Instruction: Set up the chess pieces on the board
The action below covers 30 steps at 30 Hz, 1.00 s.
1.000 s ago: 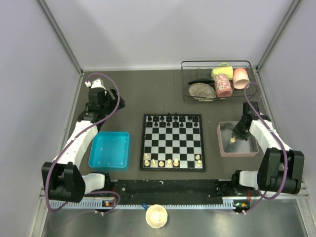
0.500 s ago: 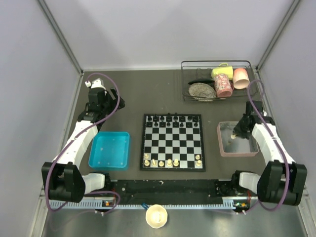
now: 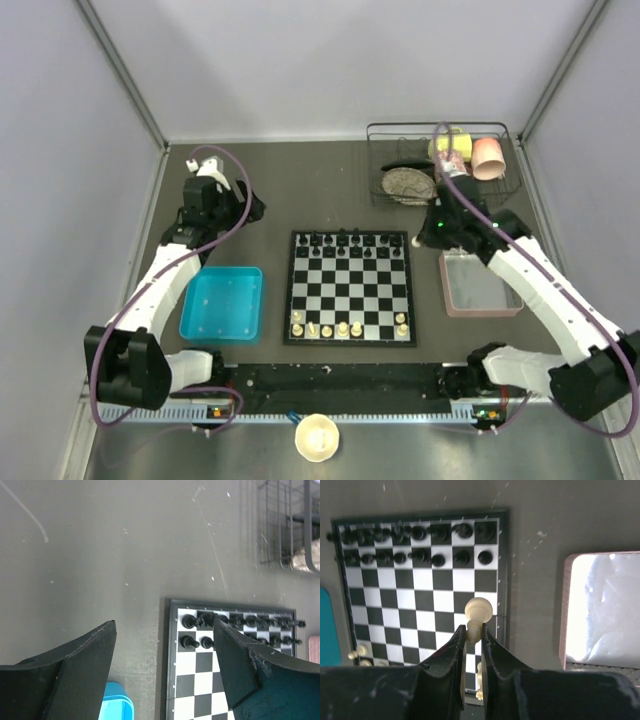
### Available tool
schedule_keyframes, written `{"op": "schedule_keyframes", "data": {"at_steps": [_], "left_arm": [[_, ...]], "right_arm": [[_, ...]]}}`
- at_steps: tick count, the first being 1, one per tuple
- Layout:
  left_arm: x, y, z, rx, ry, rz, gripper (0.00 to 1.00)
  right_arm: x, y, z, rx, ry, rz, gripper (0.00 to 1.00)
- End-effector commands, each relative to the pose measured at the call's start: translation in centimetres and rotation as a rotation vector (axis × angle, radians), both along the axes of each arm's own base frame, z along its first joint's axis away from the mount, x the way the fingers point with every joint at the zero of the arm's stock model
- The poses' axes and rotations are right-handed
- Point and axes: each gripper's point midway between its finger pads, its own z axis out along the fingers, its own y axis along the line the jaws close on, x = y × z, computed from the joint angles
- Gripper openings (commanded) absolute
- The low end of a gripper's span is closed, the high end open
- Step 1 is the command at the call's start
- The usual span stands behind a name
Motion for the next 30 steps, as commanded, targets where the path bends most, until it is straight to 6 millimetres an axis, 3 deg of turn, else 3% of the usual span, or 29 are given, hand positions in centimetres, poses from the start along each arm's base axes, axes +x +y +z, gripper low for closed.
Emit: {"op": "schedule_keyframes", "data": {"at_steps": [1, 5, 14, 23, 30], "left_arm": [[0.1, -4.1, 3.0, 0.021, -0.118, -0.161, 0.82], [-0.3, -5.7, 3.1, 0.061, -0.133, -0.211, 0.82], [-0.2, -5.9, 3.0, 0.059, -0.129, -0.210, 0.82], [-0.3, -5.7, 2.9, 0.066, -0.129, -0.207, 0.82], [-0.4, -5.7, 2.8, 0.069, -0.125, -0.206, 0.82]], "right_arm": [[-1.5, 3.2, -1.3, -0.058, 0.060, 0.133, 0.00], [-3.7, 5.8, -2.7, -0.052, 0.105, 0.225, 0.00], [-10.3, 11.1, -6.5, -0.086, 0.226, 0.334, 0.00], [-13.2, 11.0, -9.9, -0.182, 0.311, 0.243, 0.00], [-14.0, 11.0, -10.6, -0.188, 0.313, 0.223, 0.00]]}}
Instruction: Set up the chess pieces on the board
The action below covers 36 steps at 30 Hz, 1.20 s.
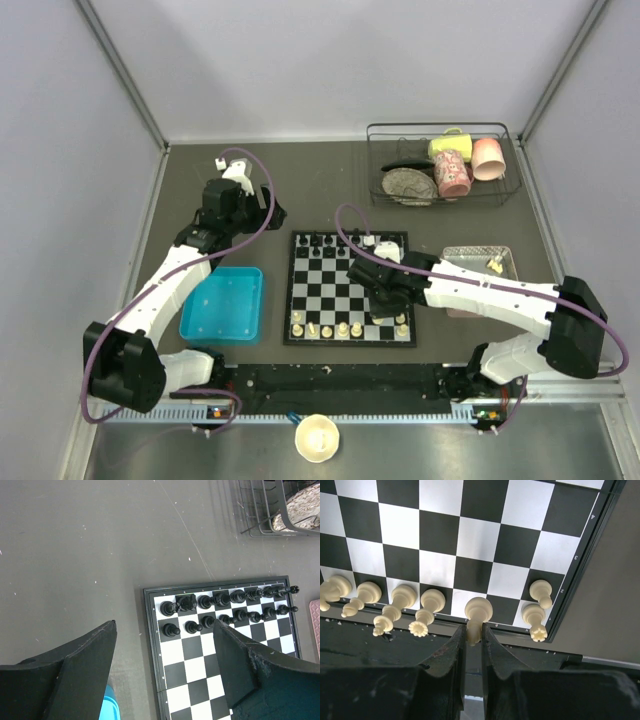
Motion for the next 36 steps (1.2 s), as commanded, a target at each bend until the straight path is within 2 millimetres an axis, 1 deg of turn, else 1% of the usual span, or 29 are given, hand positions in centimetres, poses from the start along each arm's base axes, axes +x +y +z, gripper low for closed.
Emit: {"op": "schedule_keyframes", "data": {"at_steps": [1, 8, 11, 19, 29, 36], "left_arm": [[1.2, -0.1, 2.5, -0.010, -0.084, 0.004, 0.82], [1.2, 0.0, 2.5, -0.009, -0.084, 0.006, 0.82], [1.2, 0.0, 2.5, -0.009, -0.084, 0.006, 0.82], [1.2, -0.1, 2.5, -0.010, -0.084, 0.004, 0.82], [1.2, -0.1, 2.5, -0.012, -0.083, 0.002, 0.82], [1.2, -0.2, 2.5, -0.013, -0.081, 0.001, 0.82]], "right_arm": [[-0.3, 0.1, 0.0, -0.006, -0.034, -0.035, 0.00], [-0.9, 0.6, -0.6, 0.022, -0.032, -0.028, 0.00], [-1.0, 0.6, -0.9, 0.017, -0.034, -0.028, 0.00], [-1.2, 1.4, -1.6, 0.057, -0.033, -0.019, 0.00], [-1.6, 1.9, -2.0, 0.059, -0.023, -0.001, 0.00], [-1.8, 1.9, -2.5, 0.047, -0.011, 0.004, 0.00]]}}
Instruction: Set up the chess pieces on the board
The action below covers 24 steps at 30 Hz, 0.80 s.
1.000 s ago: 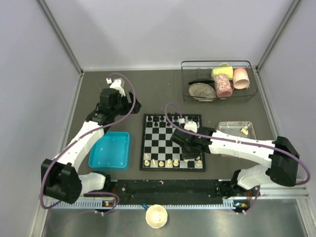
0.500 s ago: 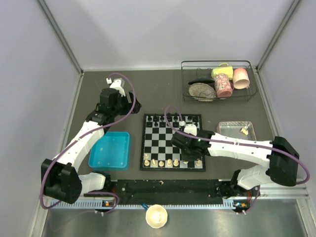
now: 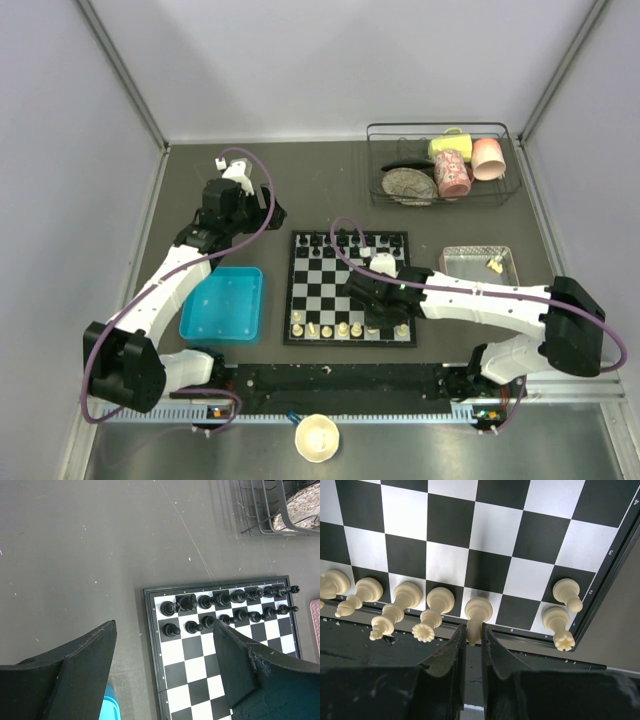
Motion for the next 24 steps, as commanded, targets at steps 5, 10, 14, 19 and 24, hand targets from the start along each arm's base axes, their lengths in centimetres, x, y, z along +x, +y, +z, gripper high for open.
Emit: {"op": "schedule_keyframes", "data": {"at_steps": [5, 10, 14, 19, 24], "left_arm": [[1.19, -0.14, 2.25, -0.011, -0.075, 0.003, 0.82], [1.15, -0.15, 2.37, -0.012, -0.078, 0.002, 0.82], [1.19, -0.13, 2.25, -0.011, -0.075, 0.003, 0.82], [1.21, -0.14, 2.20, -0.012, -0.073, 0.004, 0.82], [1.19, -0.08, 2.32, -0.010, -0.078, 0.006, 0.82]], "right_arm": [[-0.54, 0.64, -0.68, 0.004, 0.015, 0.014, 0.00], [-0.74, 0.47, -0.80, 0.003, 0.019, 0.013, 0.00], [-0.86, 0.40, -0.86, 0.001, 0.020, 0.013, 0.00], [-0.88, 0.62, -0.82, 0.008, 0.016, 0.017, 0.00], [-0.77, 0.67, -0.94, 0.008, 0.012, 0.015, 0.00]]}}
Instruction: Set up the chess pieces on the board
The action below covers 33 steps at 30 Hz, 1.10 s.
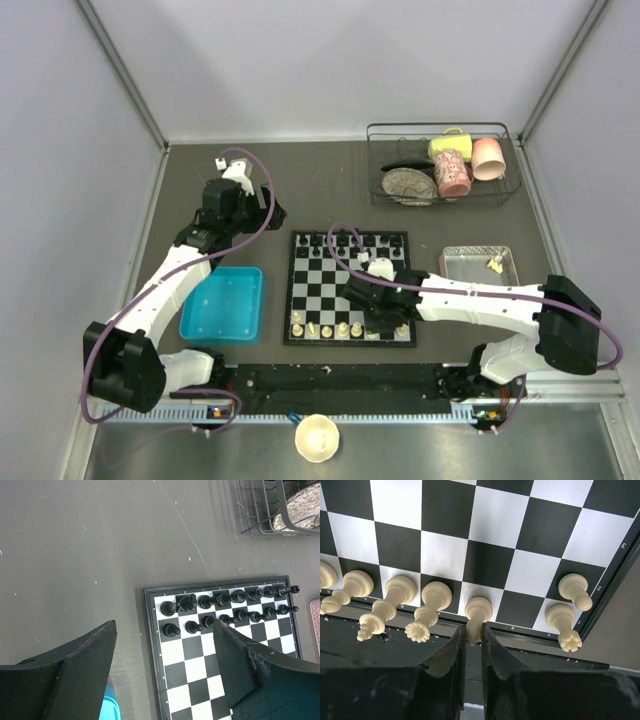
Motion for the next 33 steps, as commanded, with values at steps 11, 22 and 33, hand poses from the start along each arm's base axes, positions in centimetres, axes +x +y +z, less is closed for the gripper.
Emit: {"op": "schedule_keyframes", "data": {"at_steps": [11, 22, 33], "left_arm": [[1.16, -0.10, 2.42, -0.012, -0.080, 0.004, 0.82], [1.14, -0.06, 2.40, -0.010, -0.080, 0.005, 0.82], [1.12, -0.14, 2.44, -0.013, -0.081, 0.002, 0.82]], "right_arm": [[0.39, 0.35, -0.12, 0.021, -0.038, -0.031, 0.00], [0.73, 0.04, -0.11, 0.021, -0.060, -0.054, 0.00], [0.73, -0.04, -0.41, 0.009, -0.058, -0.051, 0.00]]}}
